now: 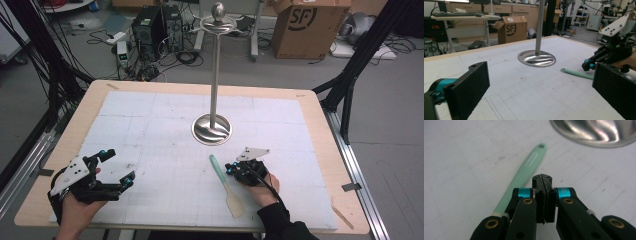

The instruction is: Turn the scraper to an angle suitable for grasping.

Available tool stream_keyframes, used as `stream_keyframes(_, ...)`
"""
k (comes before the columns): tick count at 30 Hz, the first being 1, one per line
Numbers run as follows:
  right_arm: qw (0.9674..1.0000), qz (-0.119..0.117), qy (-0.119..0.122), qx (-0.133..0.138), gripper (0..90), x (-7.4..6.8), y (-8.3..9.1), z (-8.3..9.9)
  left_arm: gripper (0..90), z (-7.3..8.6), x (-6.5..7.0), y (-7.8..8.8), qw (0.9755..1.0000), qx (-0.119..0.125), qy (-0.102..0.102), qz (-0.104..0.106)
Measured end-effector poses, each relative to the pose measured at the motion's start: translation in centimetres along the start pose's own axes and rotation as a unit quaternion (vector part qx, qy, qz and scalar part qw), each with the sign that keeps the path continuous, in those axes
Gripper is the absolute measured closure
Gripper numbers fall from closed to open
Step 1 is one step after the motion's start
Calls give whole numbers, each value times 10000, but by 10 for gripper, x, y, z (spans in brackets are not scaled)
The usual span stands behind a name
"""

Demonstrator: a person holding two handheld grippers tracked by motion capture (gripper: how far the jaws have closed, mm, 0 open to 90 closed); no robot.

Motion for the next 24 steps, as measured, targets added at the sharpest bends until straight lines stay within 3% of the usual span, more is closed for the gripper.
stream_keyframes(5, 10000, 14, 4, -40, 900, 4, -9, -4, 17, 0, 0, -1, 10000, 20, 15, -41)
stream_keyframes(11, 9998, -69, -169, -98, 900, 6, -15, -4, 29, -2, -1, 0, 9998, 110, 73, -124)
stream_keyframes(14, 9999, -83, -96, -101, 900, 4, -16, -6, 29, -2, 1, -1, 9998, 114, 84, -134)
stream_keyframes(24, 9985, -496, 126, -169, 900, -10, -28, -21, 28, -2, -1, -4, 9999, 55, 56, -141)
Point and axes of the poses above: each handheld gripper's, and its own axes: y roughly backward along the jaws, z roughly out of its underside, x roughly to its right, the point moved 2 cm from there along -y, roughly forward along the jaws, and after that the axes turned 14 degrees about y, right-handed, at the moved point
